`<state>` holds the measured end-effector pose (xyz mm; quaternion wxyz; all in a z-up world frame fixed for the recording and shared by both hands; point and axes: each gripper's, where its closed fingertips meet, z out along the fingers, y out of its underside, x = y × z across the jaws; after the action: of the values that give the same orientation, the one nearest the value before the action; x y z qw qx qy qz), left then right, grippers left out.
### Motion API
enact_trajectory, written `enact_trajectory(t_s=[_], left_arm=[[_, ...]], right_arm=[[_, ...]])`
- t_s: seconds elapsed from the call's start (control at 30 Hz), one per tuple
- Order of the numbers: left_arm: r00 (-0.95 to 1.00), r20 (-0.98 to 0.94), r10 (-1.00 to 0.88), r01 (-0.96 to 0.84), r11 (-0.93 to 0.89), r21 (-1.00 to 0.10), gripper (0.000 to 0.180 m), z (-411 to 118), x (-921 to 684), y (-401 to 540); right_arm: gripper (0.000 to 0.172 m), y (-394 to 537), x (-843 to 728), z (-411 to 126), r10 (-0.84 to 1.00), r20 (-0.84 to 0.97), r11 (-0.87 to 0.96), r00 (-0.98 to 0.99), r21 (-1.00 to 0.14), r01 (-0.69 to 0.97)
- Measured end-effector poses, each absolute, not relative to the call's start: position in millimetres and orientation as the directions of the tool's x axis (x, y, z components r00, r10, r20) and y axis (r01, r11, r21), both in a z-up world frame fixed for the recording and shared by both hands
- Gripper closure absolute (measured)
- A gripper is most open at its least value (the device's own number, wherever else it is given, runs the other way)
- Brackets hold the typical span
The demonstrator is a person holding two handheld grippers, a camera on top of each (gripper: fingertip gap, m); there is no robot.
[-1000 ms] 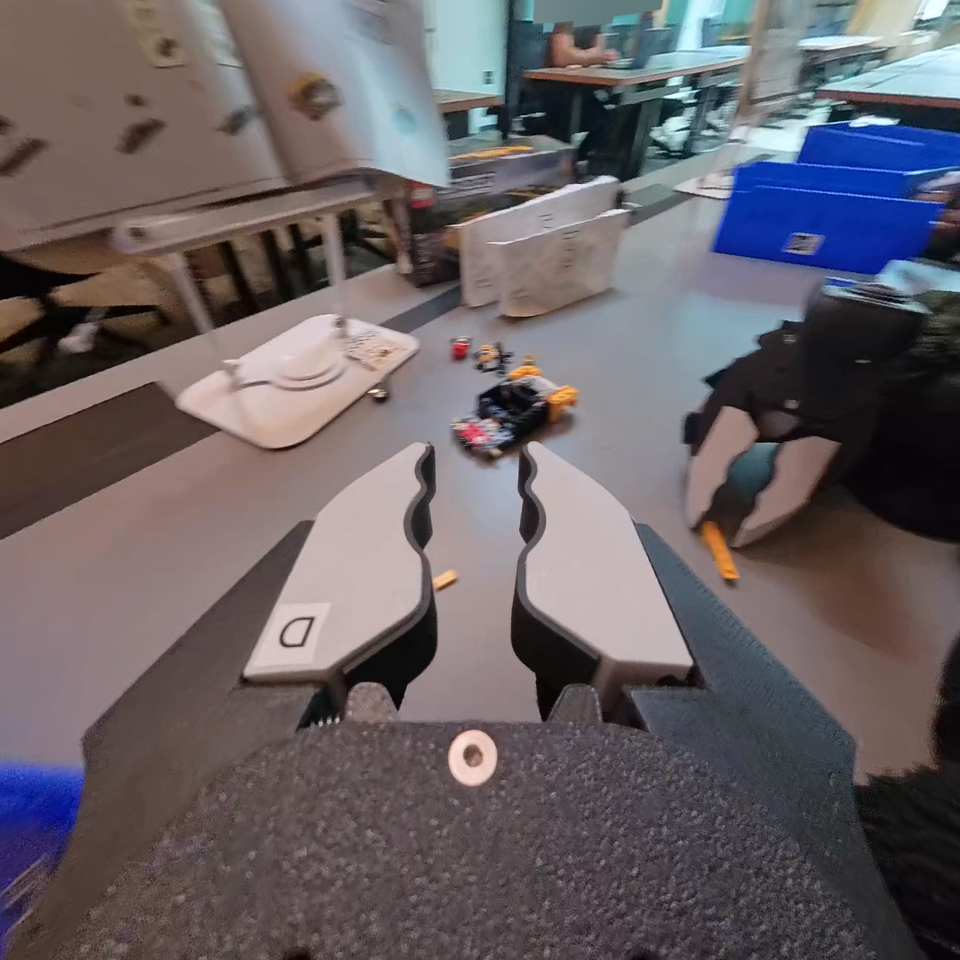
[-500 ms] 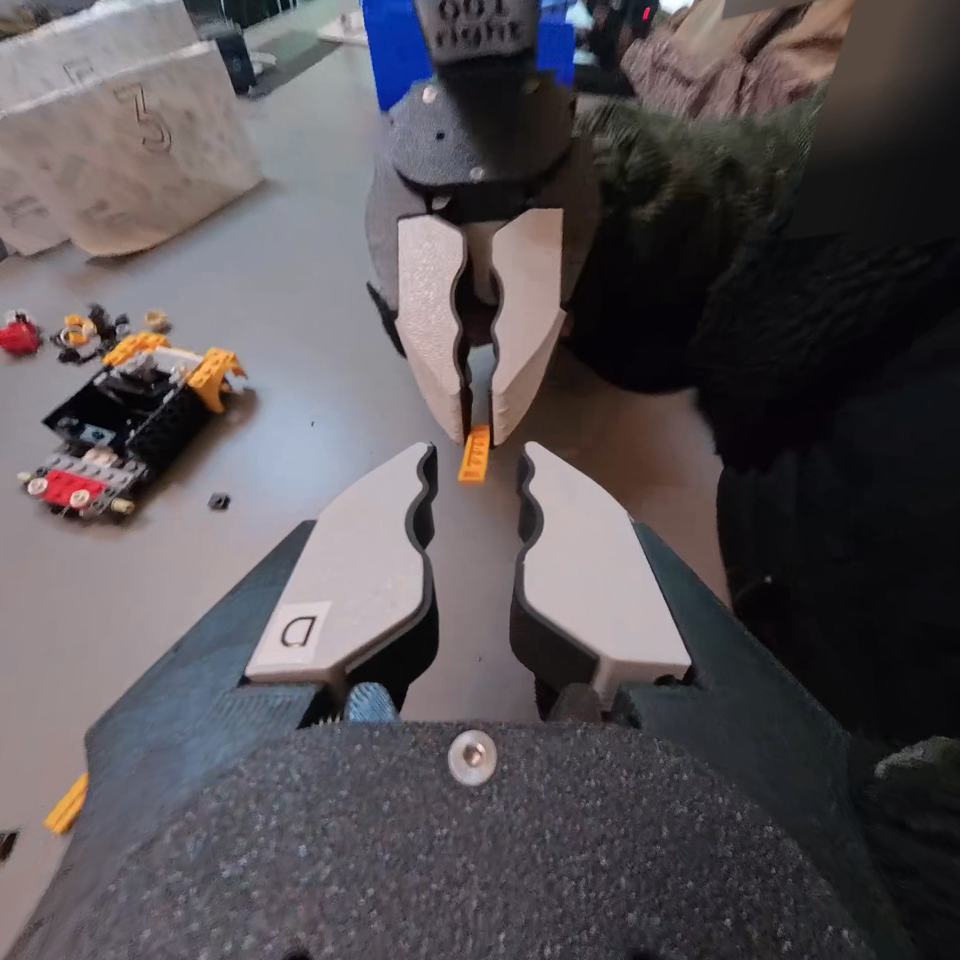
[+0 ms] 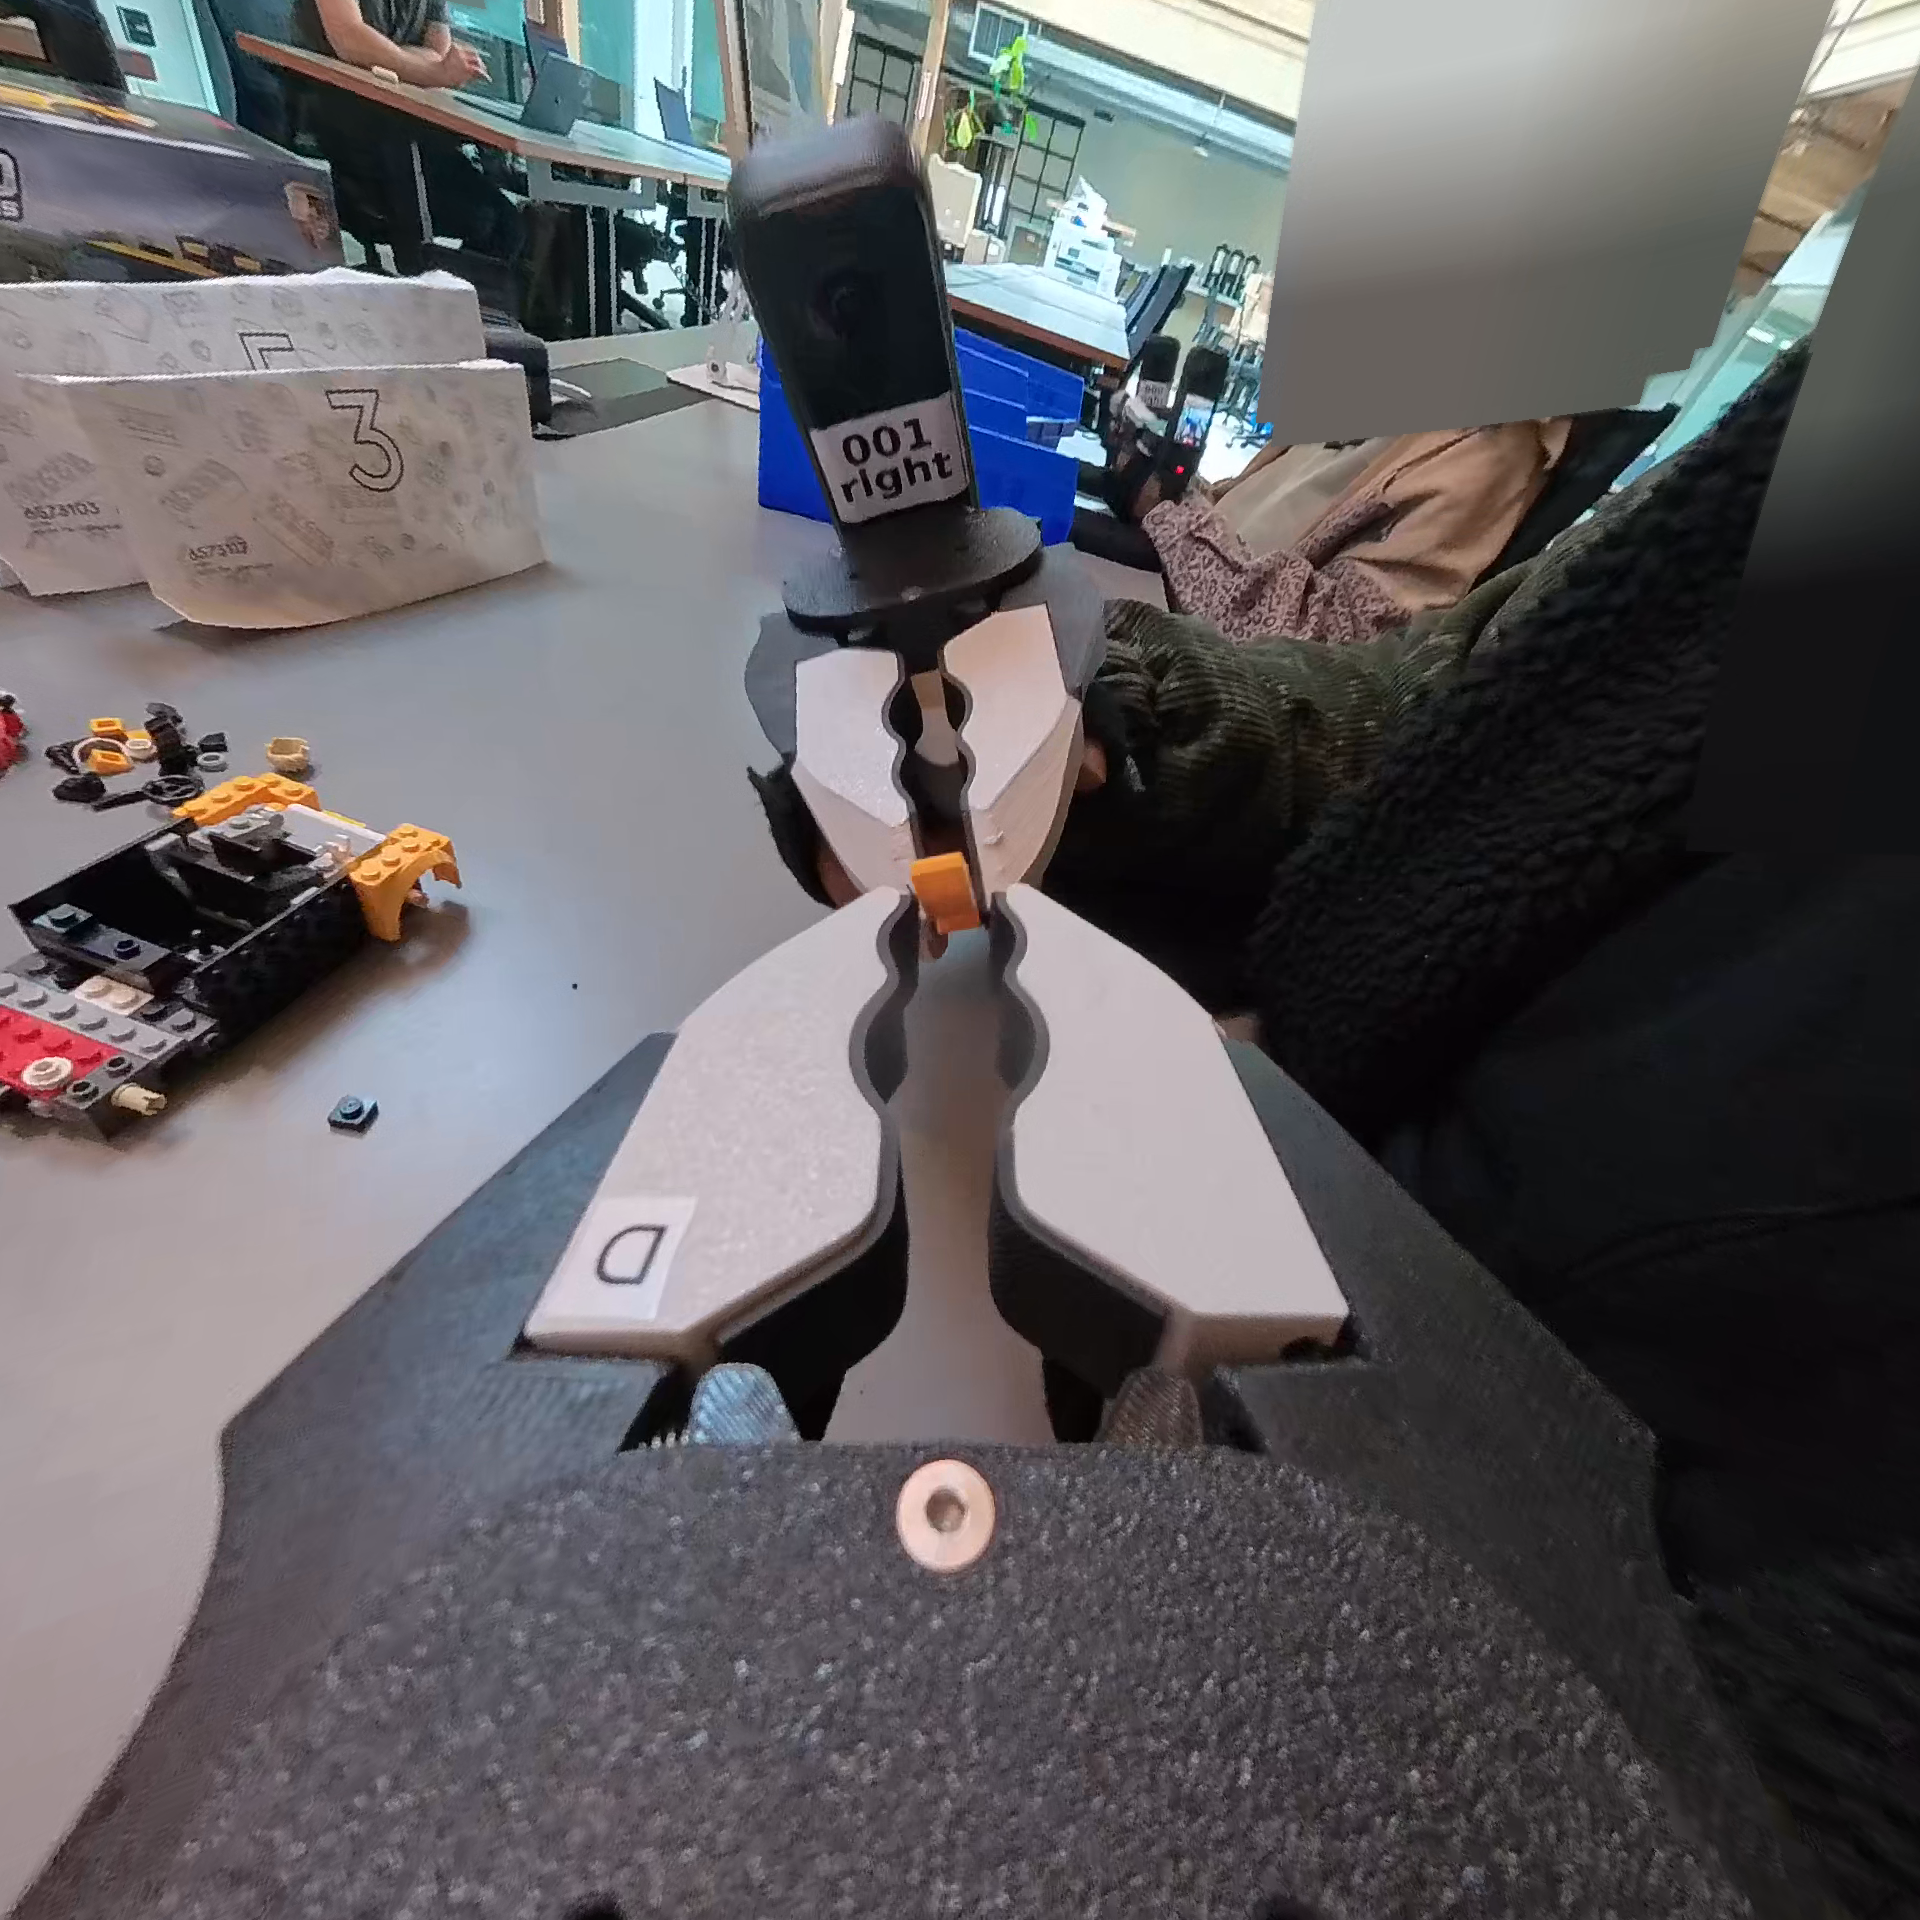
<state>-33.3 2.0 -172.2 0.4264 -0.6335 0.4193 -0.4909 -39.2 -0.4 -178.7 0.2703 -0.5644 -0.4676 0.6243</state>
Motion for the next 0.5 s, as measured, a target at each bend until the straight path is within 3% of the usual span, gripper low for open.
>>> enact_trajectory(t_s=[0.5], left_arm=[[0.179, 0.3, -0.937, -0.092, -0.32, -0.943, 0.173, -171, -47, 11]], right_arm=[[0.164, 6, -42, -194, 0.912, -0.391, -0.353, -0.124, -0.902, 0.249]])
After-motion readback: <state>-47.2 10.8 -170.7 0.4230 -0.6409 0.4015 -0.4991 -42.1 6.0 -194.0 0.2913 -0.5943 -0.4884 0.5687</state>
